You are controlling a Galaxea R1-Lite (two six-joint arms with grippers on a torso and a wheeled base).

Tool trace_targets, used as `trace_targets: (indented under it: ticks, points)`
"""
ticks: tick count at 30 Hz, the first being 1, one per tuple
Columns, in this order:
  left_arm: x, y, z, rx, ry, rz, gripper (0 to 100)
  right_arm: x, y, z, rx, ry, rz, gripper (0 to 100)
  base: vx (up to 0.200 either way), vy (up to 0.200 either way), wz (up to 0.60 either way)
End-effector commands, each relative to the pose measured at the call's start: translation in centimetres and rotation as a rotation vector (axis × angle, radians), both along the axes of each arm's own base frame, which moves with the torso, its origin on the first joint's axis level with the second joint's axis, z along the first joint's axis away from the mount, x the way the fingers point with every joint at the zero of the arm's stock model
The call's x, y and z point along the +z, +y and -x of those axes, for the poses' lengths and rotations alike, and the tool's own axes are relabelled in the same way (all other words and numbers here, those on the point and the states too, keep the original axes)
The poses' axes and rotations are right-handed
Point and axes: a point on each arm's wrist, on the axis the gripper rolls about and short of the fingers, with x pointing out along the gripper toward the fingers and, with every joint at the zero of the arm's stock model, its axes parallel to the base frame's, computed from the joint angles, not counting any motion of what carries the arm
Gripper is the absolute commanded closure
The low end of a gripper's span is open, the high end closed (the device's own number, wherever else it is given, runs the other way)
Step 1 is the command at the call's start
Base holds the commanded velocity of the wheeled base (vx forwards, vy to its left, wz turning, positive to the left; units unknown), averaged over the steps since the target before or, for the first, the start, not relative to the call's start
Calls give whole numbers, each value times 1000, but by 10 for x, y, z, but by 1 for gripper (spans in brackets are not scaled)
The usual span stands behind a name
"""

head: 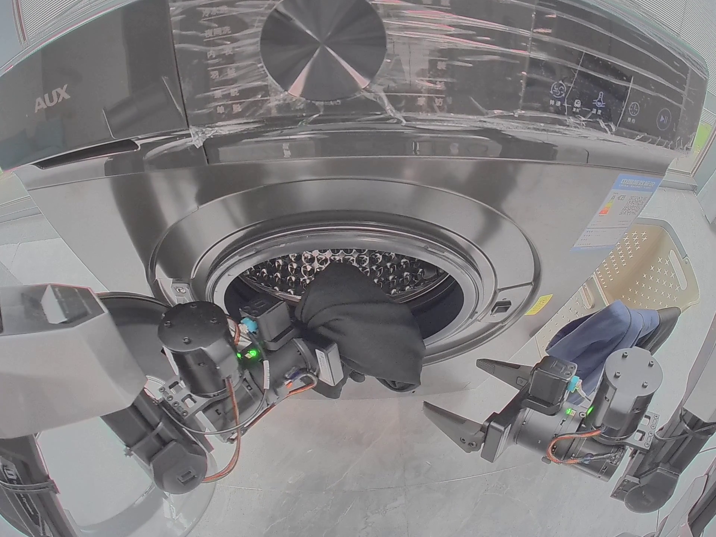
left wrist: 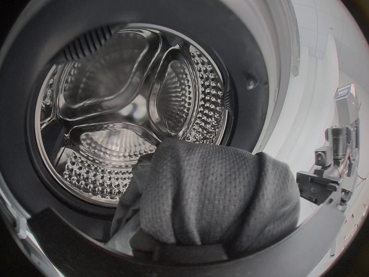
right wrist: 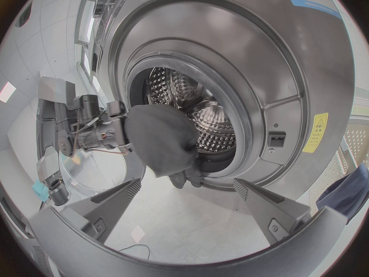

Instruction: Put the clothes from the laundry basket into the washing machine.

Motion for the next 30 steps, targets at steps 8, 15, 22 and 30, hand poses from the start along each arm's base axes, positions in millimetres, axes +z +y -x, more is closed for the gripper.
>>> trace_targets:
  ticks: [8,15,22,30]
  points:
    - [-35,-33,-59,34,-25,17,100,-4,4,8,34,16,13,0,0,0,0]
    - [-45,-44,-86,49,-41,32,100,-3,5,8,35,13,11,0,0,0,0]
    - [-32,-50,-118,96,-37,32,100,-3,5,7,35,11,9,0,0,0,0]
    - [-24,-55,-143,147,-51,45,100,-3,5,7,35,11,9,0,0,0,0]
